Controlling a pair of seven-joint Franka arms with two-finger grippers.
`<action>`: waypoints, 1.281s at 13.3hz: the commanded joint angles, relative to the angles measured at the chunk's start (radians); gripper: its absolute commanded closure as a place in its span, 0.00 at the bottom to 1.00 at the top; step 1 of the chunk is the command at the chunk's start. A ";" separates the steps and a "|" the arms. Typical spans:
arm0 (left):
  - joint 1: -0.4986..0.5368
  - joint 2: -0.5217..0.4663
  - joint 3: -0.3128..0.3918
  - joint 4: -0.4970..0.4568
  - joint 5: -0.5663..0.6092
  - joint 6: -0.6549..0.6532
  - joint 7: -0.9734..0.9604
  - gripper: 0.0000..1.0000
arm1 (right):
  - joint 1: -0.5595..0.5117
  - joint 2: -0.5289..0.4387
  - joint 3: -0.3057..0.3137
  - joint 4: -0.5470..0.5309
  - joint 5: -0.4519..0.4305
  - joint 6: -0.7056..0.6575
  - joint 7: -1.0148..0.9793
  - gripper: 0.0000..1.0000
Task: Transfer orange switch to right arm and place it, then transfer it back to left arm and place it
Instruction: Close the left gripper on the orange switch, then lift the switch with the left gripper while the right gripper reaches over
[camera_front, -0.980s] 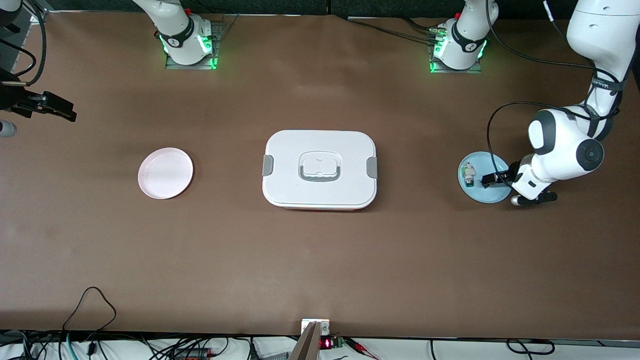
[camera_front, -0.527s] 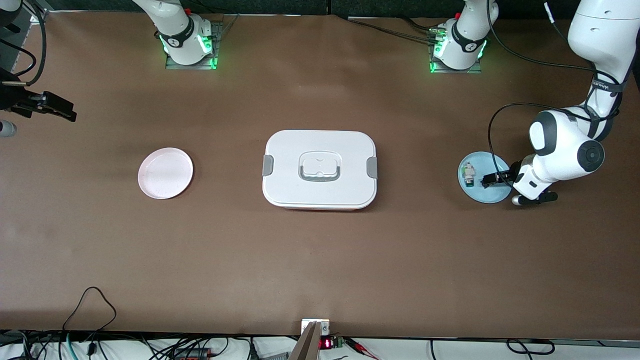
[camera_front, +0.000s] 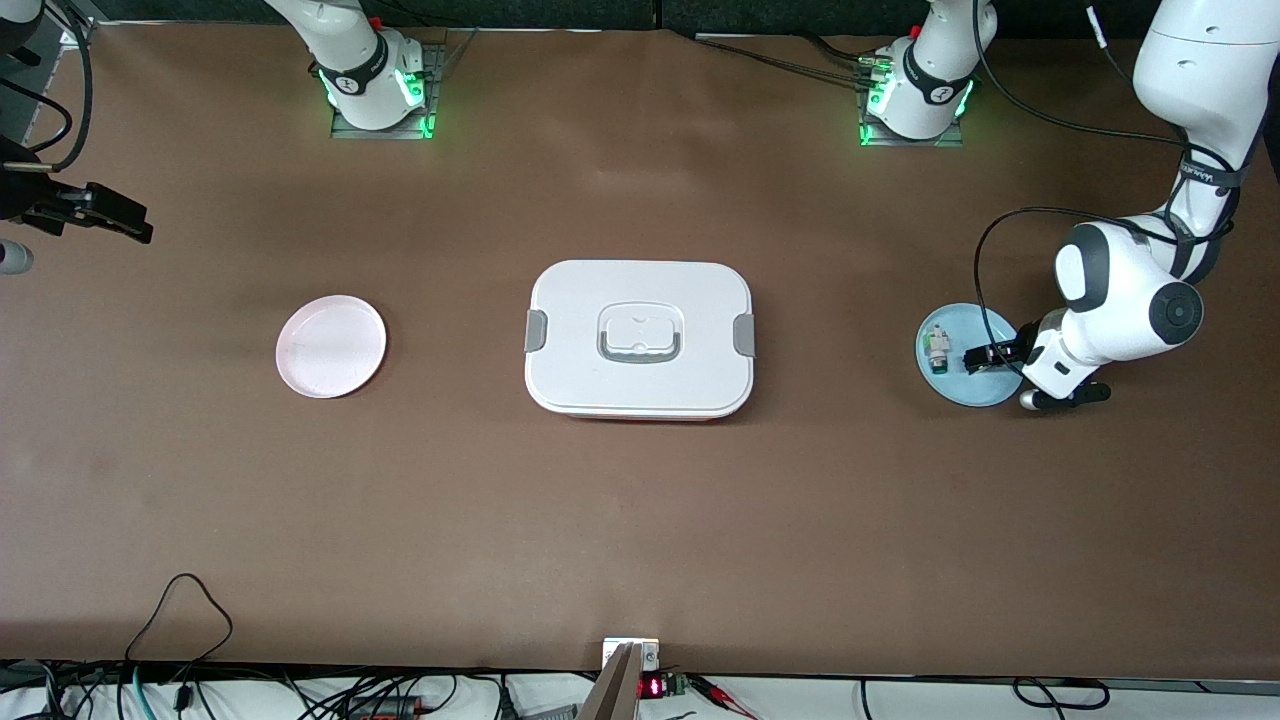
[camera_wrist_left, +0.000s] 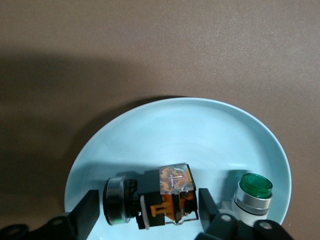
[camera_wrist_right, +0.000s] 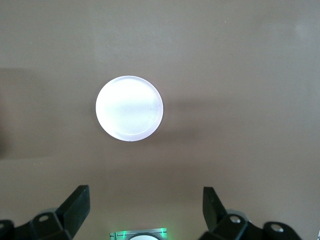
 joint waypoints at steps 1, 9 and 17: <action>0.007 -0.003 -0.007 -0.008 -0.006 0.013 0.020 0.44 | -0.007 -0.011 0.002 0.008 0.012 -0.018 -0.008 0.00; 0.000 -0.085 -0.039 0.025 -0.009 -0.206 0.011 0.86 | -0.007 -0.011 0.002 0.008 0.012 -0.018 -0.008 0.00; -0.001 -0.155 -0.149 0.258 -0.153 -0.783 -0.272 0.91 | -0.004 -0.011 0.007 0.008 0.012 -0.018 -0.005 0.00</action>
